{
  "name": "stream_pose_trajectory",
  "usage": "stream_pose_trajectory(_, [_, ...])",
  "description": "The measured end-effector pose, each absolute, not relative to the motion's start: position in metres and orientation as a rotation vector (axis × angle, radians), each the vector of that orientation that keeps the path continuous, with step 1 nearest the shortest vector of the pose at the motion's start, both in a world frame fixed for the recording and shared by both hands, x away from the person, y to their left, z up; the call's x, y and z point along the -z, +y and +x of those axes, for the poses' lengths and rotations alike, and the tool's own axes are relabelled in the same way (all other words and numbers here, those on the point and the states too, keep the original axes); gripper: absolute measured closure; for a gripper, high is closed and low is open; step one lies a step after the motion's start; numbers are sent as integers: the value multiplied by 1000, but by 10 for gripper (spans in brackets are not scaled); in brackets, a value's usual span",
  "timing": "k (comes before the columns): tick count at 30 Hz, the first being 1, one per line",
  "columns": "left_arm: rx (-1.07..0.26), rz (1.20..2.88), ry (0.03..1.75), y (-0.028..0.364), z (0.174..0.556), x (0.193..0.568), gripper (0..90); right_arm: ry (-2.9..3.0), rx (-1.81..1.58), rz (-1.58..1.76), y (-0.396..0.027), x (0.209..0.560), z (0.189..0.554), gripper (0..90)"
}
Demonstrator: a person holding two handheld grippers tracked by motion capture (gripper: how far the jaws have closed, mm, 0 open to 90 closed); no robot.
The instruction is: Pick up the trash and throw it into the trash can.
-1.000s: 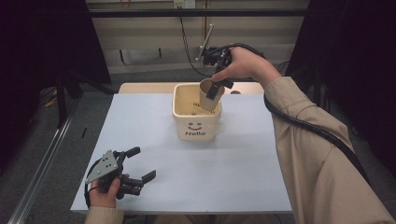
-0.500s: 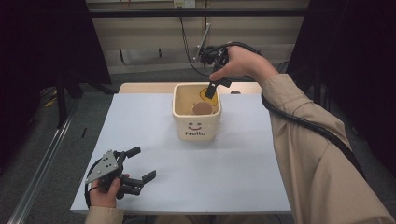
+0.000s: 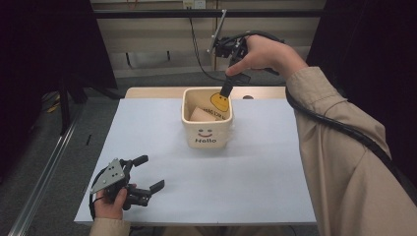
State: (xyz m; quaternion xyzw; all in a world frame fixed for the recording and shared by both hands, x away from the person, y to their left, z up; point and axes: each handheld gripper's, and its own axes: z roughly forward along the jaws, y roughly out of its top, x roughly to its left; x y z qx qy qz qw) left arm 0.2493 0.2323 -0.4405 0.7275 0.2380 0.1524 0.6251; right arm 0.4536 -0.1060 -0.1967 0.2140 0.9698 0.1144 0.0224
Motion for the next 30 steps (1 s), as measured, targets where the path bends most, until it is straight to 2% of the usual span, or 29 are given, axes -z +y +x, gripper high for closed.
stream_pose_trajectory(11, [-352,1677,543,232,249,441,11,2991,-330,671,-122,172,441,82])
stream_pose_trajectory(30, [-338,1694,525,232,250,440,11,2973,-298,682,-139,168,429,73])
